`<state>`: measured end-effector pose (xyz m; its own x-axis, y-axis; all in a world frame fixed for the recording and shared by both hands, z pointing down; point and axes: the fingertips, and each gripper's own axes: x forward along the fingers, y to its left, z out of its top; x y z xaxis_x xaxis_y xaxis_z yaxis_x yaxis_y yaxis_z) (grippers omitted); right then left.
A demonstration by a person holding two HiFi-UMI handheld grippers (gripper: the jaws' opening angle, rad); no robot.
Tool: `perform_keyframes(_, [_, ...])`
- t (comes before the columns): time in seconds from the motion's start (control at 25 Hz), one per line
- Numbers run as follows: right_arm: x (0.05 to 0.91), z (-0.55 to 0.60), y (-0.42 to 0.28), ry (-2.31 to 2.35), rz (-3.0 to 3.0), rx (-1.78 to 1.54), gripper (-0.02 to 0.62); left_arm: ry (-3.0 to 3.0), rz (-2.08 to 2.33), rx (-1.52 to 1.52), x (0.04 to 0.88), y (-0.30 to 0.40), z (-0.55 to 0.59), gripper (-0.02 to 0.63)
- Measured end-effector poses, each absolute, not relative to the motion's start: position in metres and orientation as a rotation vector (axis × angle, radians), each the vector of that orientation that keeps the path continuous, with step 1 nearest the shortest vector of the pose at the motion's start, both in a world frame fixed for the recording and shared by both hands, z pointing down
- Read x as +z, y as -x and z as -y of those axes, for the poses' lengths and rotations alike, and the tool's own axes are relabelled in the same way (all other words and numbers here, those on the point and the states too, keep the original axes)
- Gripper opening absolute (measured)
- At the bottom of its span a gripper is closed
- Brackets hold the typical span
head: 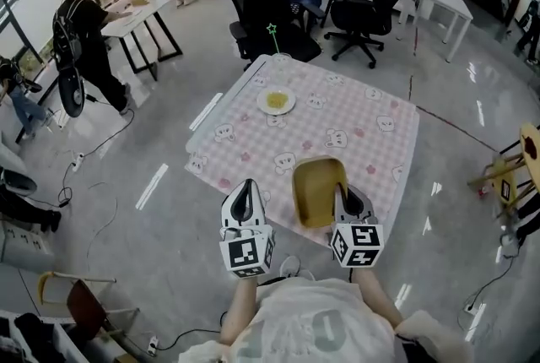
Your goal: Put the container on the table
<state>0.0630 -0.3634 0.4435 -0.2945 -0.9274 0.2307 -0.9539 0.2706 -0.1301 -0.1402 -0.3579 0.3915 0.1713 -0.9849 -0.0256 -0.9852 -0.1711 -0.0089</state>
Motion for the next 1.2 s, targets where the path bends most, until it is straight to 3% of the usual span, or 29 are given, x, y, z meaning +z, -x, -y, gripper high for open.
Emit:
perform_keyframes(0.68, [0.455, 0.409, -0.046, -1.777, 2.350, 0.460, 0.031, 2.391, -2.001, -0.009, 0.398, 0.152, 0.376, 0.023])
perform_keyframes(1.2, [0.565, 0.488, -0.070, -1.632, 1.958, 0.791, 0.031, 2.403, -2.016, -0.048, 0.405, 0.156, 0.375, 0.023])
